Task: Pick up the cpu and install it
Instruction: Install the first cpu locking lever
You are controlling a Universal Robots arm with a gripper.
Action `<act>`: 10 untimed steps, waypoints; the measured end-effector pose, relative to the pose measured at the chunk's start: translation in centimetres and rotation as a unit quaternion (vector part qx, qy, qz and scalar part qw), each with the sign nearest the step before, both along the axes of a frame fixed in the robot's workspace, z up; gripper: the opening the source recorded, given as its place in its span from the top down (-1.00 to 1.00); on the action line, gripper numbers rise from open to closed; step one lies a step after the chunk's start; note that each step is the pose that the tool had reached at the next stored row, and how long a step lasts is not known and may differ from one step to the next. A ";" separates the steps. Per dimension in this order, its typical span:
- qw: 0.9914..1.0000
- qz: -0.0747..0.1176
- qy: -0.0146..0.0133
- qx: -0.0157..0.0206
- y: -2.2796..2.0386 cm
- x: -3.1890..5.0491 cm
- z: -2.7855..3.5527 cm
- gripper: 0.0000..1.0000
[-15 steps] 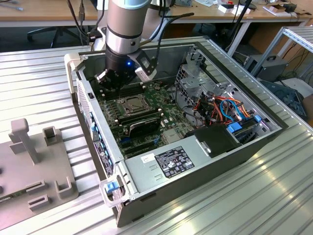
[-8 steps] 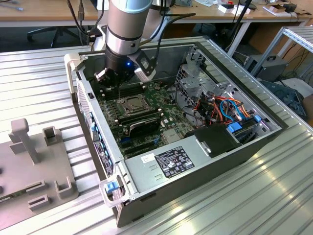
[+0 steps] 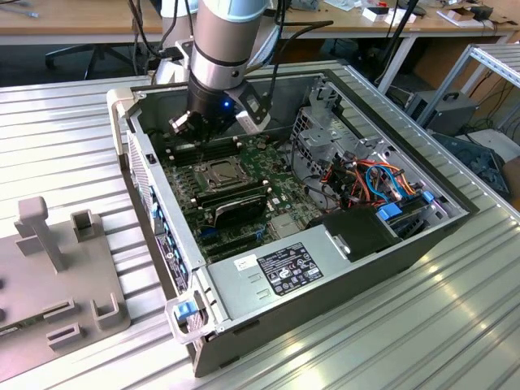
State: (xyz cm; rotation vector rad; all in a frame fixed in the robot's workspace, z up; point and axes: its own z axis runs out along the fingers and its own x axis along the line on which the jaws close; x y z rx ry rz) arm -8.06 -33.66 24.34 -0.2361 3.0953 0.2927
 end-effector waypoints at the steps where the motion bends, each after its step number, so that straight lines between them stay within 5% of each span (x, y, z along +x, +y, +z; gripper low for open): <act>1: 1.000 0.000 0.000 0.000 0.00 0.36 0.00 0.79; 7: 1.000 0.000 0.000 0.001 0.00 1.04 0.00 0.79; 8: 1.000 0.000 0.000 0.012 0.00 1.05 -0.02 0.79; 9: 1.000 0.000 0.000 0.019 0.00 1.06 -0.04 0.79; 10: 1.000 0.000 0.000 0.022 0.00 1.16 -0.07 0.79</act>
